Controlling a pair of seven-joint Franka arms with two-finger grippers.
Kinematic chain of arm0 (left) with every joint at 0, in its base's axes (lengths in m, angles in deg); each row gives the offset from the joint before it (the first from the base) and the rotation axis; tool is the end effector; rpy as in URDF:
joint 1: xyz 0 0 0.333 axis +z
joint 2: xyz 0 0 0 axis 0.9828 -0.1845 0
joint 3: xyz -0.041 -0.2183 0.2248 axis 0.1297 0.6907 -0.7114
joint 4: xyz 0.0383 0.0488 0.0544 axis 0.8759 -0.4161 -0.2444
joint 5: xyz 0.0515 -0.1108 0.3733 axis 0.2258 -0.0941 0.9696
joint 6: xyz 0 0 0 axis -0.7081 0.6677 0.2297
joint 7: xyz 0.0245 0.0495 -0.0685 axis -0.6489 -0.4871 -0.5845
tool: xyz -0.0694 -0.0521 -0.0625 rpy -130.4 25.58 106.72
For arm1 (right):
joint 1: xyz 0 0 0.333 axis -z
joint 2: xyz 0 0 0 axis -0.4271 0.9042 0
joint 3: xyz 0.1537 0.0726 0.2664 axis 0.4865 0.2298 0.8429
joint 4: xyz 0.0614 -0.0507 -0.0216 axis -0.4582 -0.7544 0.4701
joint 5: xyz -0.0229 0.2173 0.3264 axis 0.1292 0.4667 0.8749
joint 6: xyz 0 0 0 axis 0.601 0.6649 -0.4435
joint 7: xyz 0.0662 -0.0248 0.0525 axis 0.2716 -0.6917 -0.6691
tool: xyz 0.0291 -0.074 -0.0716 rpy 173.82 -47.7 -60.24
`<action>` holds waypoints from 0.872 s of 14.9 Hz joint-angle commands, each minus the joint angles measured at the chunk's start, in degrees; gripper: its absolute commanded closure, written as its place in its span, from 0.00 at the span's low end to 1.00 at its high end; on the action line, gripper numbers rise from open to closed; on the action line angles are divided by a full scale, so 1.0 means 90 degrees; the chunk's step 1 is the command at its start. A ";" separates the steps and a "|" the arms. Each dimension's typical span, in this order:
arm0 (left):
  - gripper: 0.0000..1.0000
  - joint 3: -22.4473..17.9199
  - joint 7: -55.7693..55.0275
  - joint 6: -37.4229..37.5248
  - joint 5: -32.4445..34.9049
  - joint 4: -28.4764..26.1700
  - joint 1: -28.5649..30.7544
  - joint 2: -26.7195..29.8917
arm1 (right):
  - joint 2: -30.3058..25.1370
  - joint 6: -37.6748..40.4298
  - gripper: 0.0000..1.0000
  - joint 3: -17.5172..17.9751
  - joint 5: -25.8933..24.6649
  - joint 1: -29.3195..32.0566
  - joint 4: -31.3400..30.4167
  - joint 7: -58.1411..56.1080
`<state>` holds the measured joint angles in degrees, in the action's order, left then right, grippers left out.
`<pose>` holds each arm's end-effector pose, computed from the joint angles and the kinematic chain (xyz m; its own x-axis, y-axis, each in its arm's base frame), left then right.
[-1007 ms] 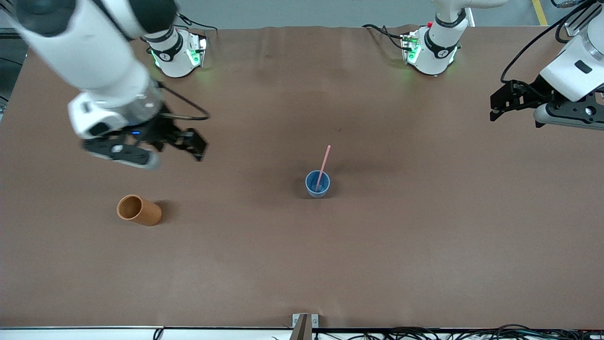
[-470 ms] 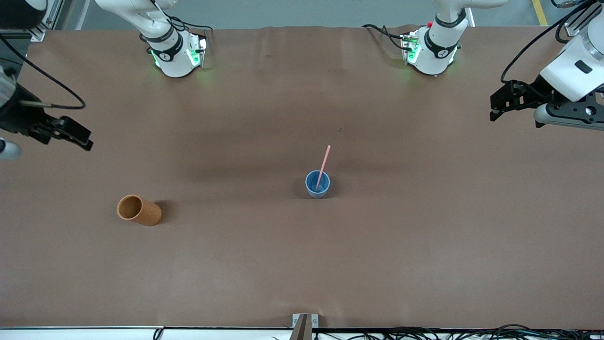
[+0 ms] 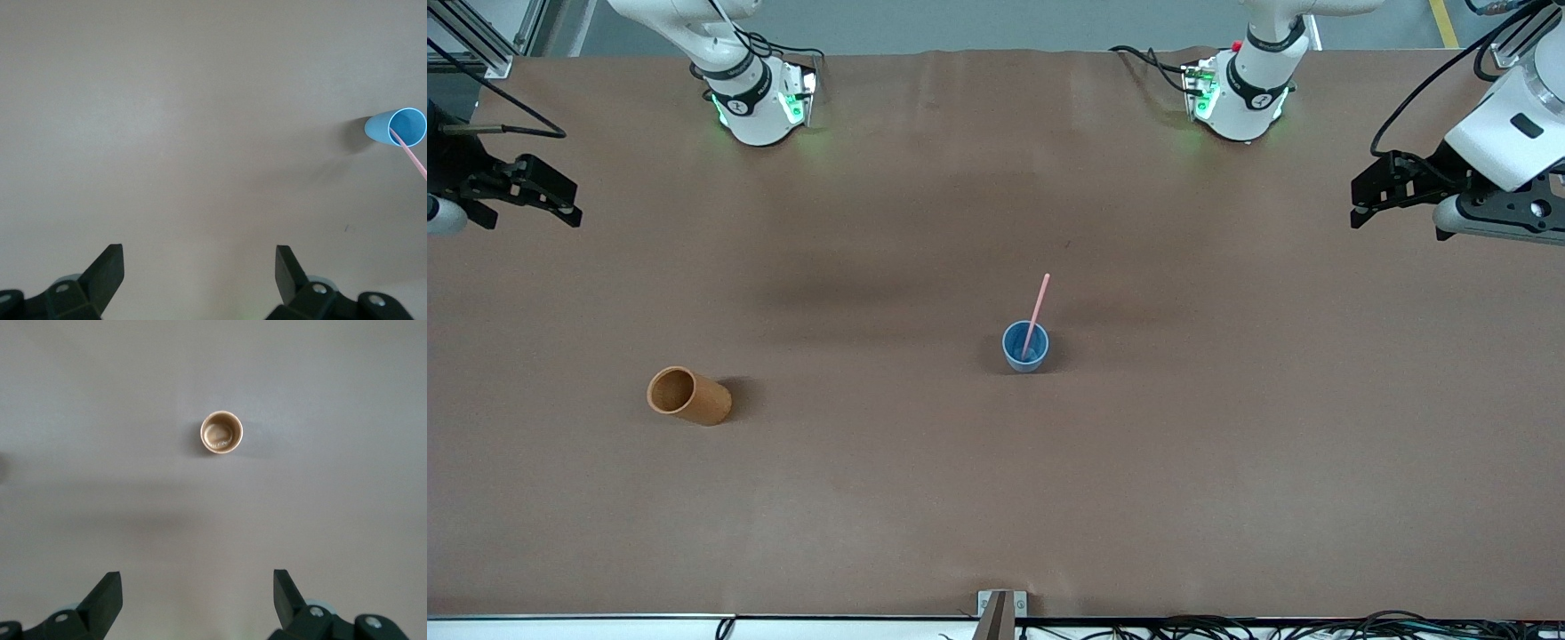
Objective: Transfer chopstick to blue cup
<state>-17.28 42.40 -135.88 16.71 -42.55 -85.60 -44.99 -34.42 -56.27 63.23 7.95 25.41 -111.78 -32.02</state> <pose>0.5454 -0.0905 0.6504 0.9835 -0.1791 0.0242 -0.1794 -0.9837 0.0123 0.5361 0.0176 0.6602 0.9986 0.0530 0.0057 0.0528 -0.9980 0.0334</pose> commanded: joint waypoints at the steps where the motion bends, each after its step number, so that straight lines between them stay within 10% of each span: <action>1: 0.00 -0.0029 -0.0052 0.0101 -0.0079 0.0234 -0.0020 -0.0080 | 0.0119 0.0118 0.00 0.0122 -0.0031 0.0190 0.0325 -0.0204; 13: 0.00 -0.0029 -0.0110 0.0111 -0.0098 0.0303 -0.0010 -0.0109 | 0.0227 0.0275 0.00 0.0132 0.0067 0.0366 0.0267 -0.0253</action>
<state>-17.30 42.32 -135.87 16.72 -41.56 -85.59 -45.15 -31.96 -53.94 63.34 8.07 27.33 -109.01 -33.69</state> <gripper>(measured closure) 0.000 0.000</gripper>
